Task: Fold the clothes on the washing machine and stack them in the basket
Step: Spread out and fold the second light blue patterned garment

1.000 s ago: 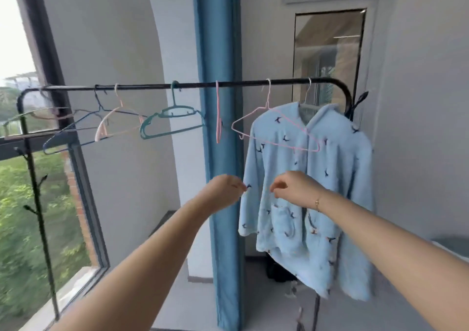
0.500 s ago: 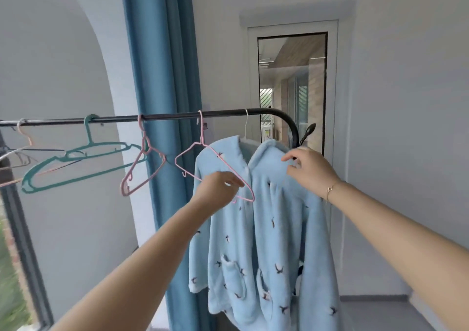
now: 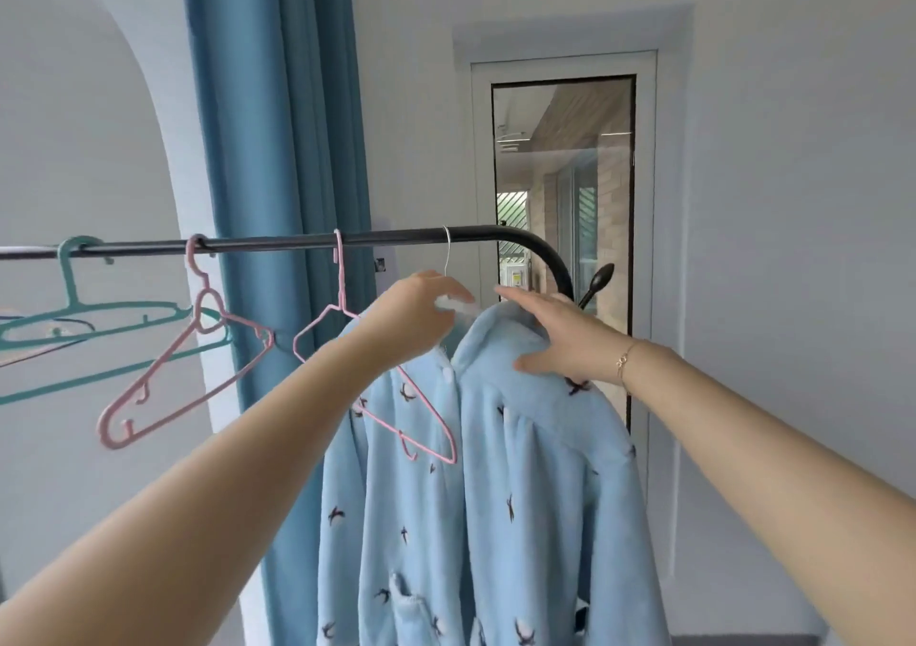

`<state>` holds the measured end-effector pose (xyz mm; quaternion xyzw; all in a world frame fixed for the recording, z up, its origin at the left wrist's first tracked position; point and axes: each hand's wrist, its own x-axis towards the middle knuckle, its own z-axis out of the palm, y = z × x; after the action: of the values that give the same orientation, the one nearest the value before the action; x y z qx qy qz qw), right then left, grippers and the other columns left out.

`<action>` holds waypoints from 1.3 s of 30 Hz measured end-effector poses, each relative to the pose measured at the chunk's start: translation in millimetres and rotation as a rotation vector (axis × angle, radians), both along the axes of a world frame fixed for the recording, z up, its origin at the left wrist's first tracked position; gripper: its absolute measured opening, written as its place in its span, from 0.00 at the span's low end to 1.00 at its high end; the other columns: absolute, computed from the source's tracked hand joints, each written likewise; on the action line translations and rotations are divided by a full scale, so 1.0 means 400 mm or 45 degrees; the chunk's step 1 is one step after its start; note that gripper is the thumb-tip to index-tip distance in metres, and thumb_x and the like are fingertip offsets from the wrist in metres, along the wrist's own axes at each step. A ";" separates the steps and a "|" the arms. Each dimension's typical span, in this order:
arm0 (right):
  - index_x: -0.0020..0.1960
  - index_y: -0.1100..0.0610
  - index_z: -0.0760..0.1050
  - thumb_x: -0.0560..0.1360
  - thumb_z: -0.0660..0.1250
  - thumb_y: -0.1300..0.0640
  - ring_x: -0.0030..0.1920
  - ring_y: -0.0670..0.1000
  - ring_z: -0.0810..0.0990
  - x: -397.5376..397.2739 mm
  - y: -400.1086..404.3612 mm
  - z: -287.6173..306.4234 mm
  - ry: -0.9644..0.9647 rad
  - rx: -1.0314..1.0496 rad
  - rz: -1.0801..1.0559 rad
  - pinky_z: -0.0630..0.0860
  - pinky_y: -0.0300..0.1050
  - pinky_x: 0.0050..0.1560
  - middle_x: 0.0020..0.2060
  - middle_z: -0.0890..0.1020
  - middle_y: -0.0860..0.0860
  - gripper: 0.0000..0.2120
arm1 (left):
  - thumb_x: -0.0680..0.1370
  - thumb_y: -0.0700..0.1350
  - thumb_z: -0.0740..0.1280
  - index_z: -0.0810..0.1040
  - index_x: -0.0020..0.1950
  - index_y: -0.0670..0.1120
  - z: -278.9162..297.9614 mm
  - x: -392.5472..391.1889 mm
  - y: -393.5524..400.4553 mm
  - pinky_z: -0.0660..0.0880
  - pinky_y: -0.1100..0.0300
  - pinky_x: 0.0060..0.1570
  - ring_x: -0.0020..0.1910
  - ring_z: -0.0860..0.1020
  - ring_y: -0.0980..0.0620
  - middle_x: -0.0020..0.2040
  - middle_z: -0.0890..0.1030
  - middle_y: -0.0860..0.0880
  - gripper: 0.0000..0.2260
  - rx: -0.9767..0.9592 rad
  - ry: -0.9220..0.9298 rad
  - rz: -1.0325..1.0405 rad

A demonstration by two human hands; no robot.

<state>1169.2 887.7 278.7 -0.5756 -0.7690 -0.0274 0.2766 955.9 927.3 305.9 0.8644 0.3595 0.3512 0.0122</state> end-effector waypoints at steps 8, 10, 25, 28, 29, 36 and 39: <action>0.59 0.53 0.70 0.70 0.74 0.51 0.44 0.53 0.77 0.035 0.069 0.006 0.115 -0.004 0.252 0.74 0.49 0.41 0.46 0.79 0.52 0.21 | 0.81 0.44 0.60 0.78 0.61 0.52 0.002 0.096 0.064 0.73 0.61 0.56 0.53 0.76 0.53 0.58 0.79 0.54 0.12 -0.117 0.242 0.043; 0.59 0.52 0.68 0.71 0.72 0.49 0.42 0.50 0.76 0.045 0.069 0.007 0.000 0.075 0.220 0.72 0.44 0.38 0.44 0.78 0.49 0.20 | 0.82 0.46 0.58 0.79 0.55 0.52 -0.002 0.120 0.073 0.70 0.70 0.44 0.48 0.77 0.54 0.50 0.81 0.52 0.10 -0.127 0.293 0.101; 0.69 0.41 0.56 0.64 0.79 0.45 0.53 0.39 0.76 0.170 0.057 -0.071 0.219 -0.310 0.716 0.75 0.37 0.52 0.55 0.76 0.39 0.42 | 0.82 0.44 0.61 0.79 0.57 0.49 0.005 0.133 0.057 0.69 0.64 0.53 0.50 0.75 0.61 0.49 0.78 0.58 0.08 -0.316 0.241 0.256; 0.73 0.38 0.49 0.62 0.80 0.47 0.59 0.38 0.73 0.207 0.059 -0.062 0.097 -0.446 0.804 0.71 0.30 0.55 0.61 0.72 0.36 0.51 | 0.82 0.44 0.61 0.79 0.53 0.52 0.005 0.144 0.042 0.69 0.61 0.58 0.50 0.74 0.63 0.47 0.75 0.63 0.08 -0.301 0.268 0.327; 0.74 0.37 0.47 0.62 0.81 0.47 0.62 0.38 0.72 0.216 0.062 -0.059 0.082 -0.486 0.833 0.70 0.30 0.58 0.64 0.70 0.35 0.53 | 0.82 0.45 0.60 0.78 0.53 0.53 0.009 0.148 0.035 0.69 0.60 0.59 0.50 0.74 0.62 0.47 0.75 0.63 0.08 -0.293 0.270 0.335; 0.75 0.41 0.47 0.61 0.82 0.52 0.66 0.42 0.69 0.227 0.074 -0.080 0.032 -0.547 0.878 0.68 0.39 0.65 0.68 0.68 0.39 0.56 | 0.83 0.45 0.56 0.73 0.47 0.59 0.006 0.168 0.005 0.71 0.55 0.58 0.50 0.72 0.55 0.49 0.71 0.58 0.11 -0.350 0.352 0.477; 0.72 0.40 0.55 0.62 0.81 0.54 0.59 0.39 0.73 0.208 0.066 -0.085 0.142 -0.541 0.899 0.71 0.31 0.54 0.60 0.73 0.37 0.49 | 0.83 0.52 0.56 0.72 0.53 0.58 -0.013 0.181 -0.009 0.62 0.60 0.60 0.57 0.66 0.57 0.56 0.66 0.56 0.06 -0.549 0.332 0.428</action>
<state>1252.2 913.9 244.7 -0.3216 -0.8916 0.2596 0.1853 1028.4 923.6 300.7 0.8082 0.5623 0.1499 0.0907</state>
